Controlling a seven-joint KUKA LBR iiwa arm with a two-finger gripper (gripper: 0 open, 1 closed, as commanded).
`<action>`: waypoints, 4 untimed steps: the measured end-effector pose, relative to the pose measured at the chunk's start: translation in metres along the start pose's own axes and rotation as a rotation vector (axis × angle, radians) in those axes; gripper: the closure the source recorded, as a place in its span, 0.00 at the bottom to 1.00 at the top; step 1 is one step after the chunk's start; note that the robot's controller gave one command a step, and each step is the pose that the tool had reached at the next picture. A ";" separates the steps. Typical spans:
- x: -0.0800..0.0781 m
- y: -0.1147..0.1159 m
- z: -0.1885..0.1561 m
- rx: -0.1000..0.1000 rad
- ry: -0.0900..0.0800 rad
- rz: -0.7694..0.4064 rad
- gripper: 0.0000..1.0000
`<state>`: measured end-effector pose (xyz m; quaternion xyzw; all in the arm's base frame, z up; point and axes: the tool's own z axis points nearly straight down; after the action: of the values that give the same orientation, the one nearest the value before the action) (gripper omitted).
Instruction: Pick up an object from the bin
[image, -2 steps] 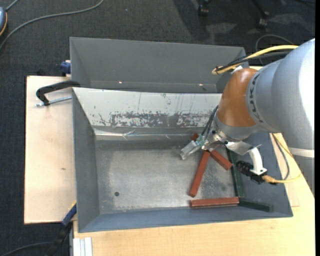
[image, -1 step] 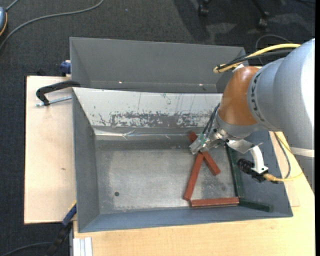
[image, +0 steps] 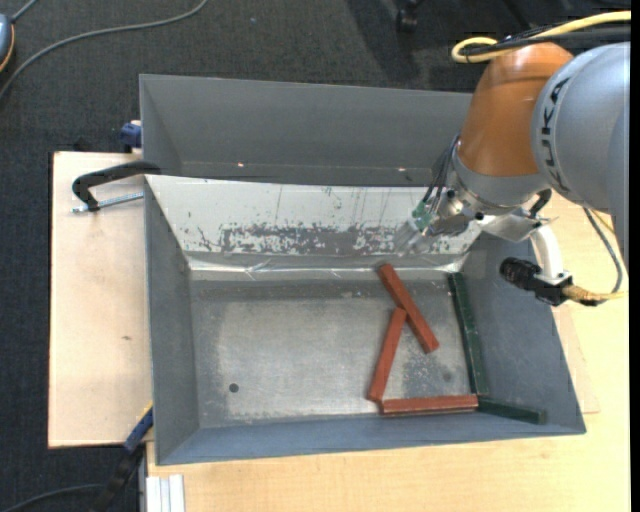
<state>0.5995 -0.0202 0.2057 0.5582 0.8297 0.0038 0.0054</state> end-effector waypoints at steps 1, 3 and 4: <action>-0.027 -0.012 0.064 0.018 0.006 0.224 1.00; -0.012 -0.038 0.136 0.014 0.010 -0.471 0.00; -0.012 -0.037 0.134 0.009 0.008 -0.470 1.00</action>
Offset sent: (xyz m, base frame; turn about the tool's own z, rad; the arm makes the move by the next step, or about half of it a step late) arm 0.0004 -0.0297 -0.0623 0.2242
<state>0.5720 -0.0452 0.0709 0.3497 0.9369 0.0008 0.0004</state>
